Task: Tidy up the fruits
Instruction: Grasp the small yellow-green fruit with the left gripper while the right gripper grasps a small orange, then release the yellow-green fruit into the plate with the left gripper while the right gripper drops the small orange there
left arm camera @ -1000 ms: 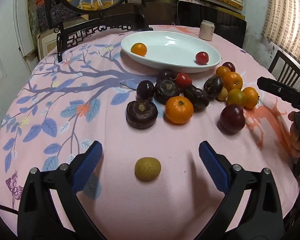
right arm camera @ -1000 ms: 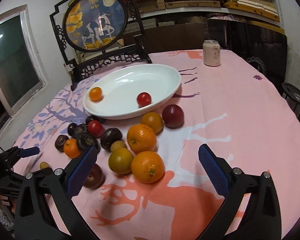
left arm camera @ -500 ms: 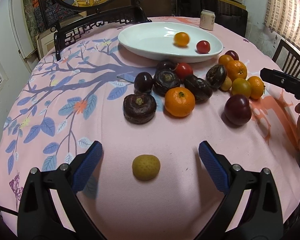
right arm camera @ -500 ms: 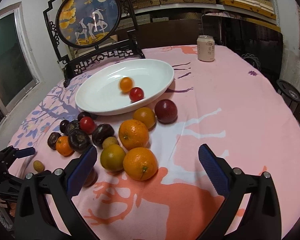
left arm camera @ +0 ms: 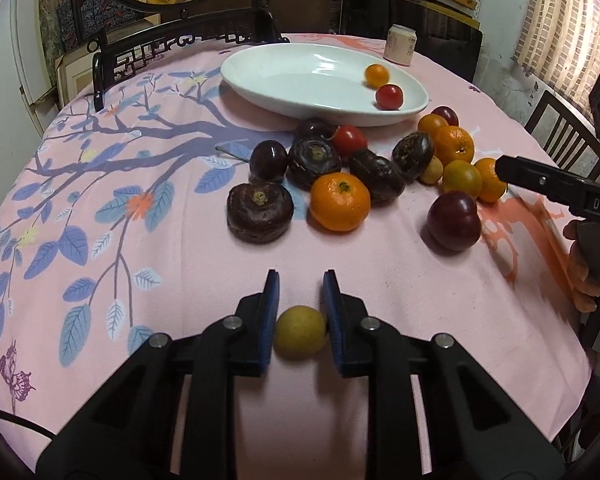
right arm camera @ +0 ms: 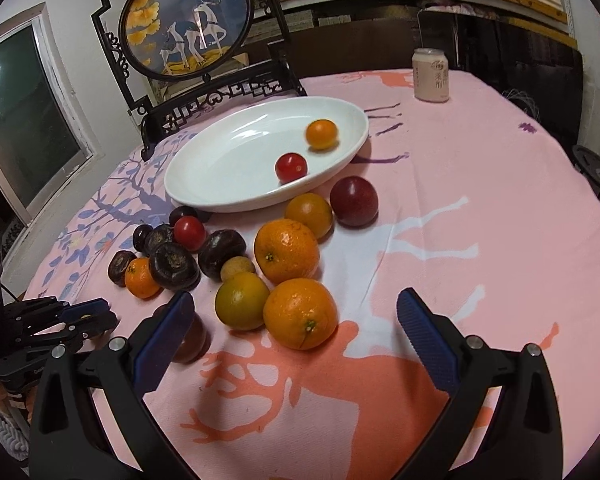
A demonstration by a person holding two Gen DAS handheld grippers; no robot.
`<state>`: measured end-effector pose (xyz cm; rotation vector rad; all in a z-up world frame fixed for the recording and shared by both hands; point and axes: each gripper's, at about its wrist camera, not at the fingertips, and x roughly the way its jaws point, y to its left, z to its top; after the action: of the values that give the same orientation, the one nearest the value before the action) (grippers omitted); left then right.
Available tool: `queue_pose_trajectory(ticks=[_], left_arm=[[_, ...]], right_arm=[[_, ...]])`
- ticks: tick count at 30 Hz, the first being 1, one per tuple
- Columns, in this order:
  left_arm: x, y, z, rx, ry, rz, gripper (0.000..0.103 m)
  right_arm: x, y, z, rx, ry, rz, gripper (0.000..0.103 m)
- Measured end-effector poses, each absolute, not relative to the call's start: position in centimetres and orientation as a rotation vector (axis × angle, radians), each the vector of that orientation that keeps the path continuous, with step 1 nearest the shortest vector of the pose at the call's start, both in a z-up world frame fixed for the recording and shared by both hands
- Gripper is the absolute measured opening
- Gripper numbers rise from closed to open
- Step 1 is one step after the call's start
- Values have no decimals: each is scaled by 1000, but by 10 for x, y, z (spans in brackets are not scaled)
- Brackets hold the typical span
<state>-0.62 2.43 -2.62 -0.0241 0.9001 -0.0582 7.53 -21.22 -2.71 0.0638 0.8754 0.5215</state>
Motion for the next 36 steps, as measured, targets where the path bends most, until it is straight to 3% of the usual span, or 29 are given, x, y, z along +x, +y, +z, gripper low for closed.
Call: queue_pose_trajectory(ticks=[4,8,13,16,26,36], left_arm=[[-6,24,-26,-26,900,-66,23],[-6,24,-26,-27,898,-69,23],[-5,24,-27,-27,904,-70,23],[-5,23,-27,-26,904,-78,23],[-8,23,-26,-22,891,-79,23],[-10,20,-1,52,808,-40,23]], right_arm=[[80,-213,-34,86,915,510,100],[83,-214,-39,126,946,558,68],[82,-216,-40,167,949,599,56],[83,-220,-41,191,960,593,40],[85,-214,-47,190,991,628,41],[90,-222,-18,233,872,615,41]])
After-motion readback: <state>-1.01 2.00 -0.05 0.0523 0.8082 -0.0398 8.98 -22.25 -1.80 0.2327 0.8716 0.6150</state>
